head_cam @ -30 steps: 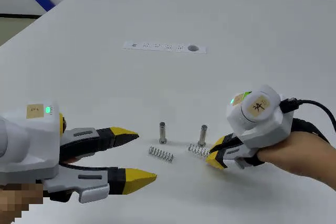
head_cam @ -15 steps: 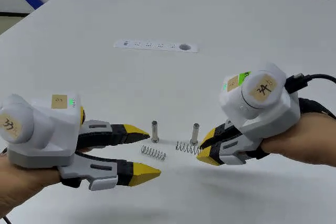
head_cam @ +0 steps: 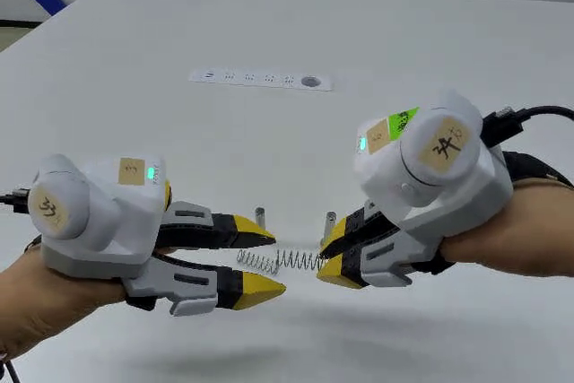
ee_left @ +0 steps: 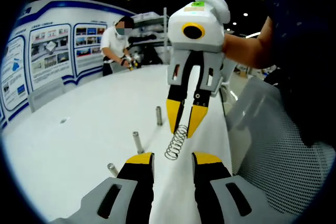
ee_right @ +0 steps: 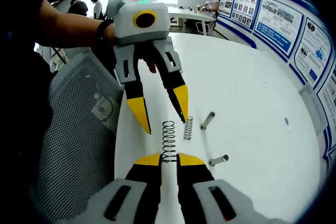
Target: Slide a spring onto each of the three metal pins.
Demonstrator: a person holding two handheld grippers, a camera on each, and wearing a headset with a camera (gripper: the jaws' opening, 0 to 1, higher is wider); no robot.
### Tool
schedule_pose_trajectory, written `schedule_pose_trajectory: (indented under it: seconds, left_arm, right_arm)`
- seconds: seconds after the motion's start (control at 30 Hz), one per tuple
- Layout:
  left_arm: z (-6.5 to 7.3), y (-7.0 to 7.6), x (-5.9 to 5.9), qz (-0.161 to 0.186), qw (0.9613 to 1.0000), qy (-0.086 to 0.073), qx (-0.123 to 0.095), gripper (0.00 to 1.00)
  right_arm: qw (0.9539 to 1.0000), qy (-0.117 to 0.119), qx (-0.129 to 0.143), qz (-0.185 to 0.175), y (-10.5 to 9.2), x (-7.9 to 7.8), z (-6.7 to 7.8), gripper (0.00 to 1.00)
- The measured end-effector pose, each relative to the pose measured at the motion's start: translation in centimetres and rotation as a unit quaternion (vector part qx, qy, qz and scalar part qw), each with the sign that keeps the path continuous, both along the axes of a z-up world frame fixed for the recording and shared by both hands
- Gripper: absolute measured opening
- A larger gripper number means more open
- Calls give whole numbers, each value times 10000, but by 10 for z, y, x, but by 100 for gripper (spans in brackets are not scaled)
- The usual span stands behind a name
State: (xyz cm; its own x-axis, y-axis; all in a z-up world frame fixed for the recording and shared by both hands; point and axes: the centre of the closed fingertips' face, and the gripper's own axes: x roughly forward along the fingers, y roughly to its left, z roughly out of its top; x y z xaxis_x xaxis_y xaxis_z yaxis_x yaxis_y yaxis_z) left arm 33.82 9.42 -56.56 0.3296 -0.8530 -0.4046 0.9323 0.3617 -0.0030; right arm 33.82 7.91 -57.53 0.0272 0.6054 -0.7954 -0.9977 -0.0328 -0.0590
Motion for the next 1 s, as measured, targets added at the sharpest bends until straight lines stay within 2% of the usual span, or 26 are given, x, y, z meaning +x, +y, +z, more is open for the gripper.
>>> schedule_pose_trajectory:
  seconds: [0.2, 0.53, 0.73, 1.0]
  left_arm:
    - [1, -7, -3, -183, 9998, -84, 16, 17]
    - [-2, -9, -5, -229, 9996, -148, 122, 13]
    - [-3, -10, -6, -273, 9994, -169, 146, 12]
    - [0, -16, -5, -334, 9992, -220, 78, 11]
  right_arm:
    - [10000, 7, -58, 72, -1, -3, 1, 11]
    - [9999, -43, 8, 140, 2, -9, 13, 11]
    - [9994, -77, 283, 171, 10, -11, 33, 11]
    - [9984, -209, 476, 226, 20, -14, 47, 11]
